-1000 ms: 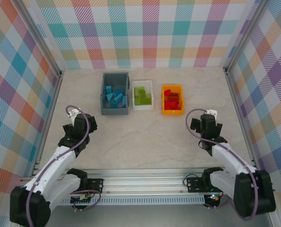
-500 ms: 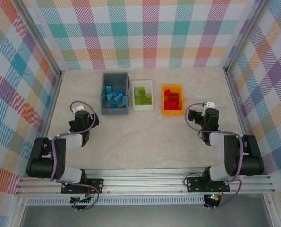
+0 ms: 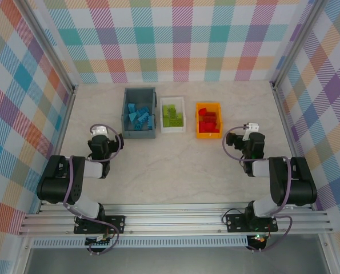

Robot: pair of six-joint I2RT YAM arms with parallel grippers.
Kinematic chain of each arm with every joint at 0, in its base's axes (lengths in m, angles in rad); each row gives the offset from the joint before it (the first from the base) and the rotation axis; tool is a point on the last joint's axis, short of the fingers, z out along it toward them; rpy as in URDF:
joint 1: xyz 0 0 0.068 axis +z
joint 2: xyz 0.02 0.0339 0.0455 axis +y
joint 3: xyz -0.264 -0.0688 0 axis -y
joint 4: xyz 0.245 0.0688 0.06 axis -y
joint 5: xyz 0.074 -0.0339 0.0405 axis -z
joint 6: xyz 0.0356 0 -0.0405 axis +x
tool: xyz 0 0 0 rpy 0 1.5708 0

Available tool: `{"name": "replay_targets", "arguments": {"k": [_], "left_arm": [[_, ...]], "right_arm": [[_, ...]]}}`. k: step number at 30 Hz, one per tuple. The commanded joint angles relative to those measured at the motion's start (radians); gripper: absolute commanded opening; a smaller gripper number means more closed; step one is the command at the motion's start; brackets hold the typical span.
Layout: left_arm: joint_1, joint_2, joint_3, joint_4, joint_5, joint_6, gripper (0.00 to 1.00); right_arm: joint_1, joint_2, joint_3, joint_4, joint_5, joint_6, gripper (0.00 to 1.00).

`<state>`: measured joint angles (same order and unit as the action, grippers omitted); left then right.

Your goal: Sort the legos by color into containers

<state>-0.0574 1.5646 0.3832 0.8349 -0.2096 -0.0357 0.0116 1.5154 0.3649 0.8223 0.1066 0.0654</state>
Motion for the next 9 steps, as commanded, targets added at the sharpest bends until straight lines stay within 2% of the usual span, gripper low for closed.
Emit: {"name": "replay_targets", "arguments": {"k": [1,9], "left_arm": [[-0.009,-0.002,0.013,0.016,0.006,0.013,1.00],[-0.009,-0.001,0.012,0.015,0.007,0.014,1.00]], "right_arm": [[0.006,0.006,0.026,0.020,0.015,-0.013,1.00],[0.007,0.006,0.028,0.018,0.015,-0.012,1.00]]}}
